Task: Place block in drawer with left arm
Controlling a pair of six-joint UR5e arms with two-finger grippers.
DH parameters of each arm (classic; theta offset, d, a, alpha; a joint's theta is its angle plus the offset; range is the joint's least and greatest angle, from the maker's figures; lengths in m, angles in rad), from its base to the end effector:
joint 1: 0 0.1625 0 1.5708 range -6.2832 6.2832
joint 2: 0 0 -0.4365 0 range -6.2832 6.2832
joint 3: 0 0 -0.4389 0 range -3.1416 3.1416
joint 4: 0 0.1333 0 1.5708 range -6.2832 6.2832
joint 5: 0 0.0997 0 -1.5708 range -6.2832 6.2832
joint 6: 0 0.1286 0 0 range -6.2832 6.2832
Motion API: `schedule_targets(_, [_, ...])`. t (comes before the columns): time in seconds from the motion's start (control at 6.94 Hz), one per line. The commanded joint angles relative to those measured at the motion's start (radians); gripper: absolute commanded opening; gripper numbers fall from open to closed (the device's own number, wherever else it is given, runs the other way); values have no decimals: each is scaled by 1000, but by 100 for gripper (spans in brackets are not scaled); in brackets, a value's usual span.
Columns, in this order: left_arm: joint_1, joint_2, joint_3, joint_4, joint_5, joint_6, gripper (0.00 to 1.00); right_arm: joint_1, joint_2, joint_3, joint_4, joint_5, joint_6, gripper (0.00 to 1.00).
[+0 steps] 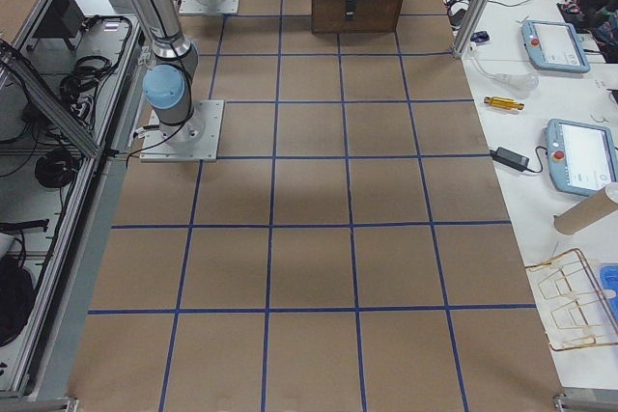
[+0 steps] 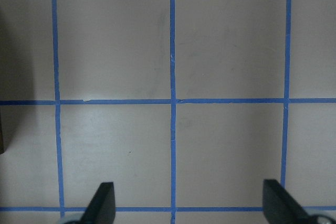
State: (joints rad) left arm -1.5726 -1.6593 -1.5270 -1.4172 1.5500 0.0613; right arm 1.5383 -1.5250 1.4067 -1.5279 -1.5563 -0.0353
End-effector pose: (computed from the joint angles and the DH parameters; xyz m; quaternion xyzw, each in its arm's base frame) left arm -0.1370 -0.5899 0.4607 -0.0321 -0.9979 0.0547 0.0088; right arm 0.1167 -0.5690 0.5296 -0.0017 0.9993 -0.0379 0.0060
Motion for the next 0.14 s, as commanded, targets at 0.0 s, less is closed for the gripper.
schedule_targets(0.0, [-1, 0, -1, 0, -1, 0, 100, -1, 0, 0, 0, 1, 0, 100])
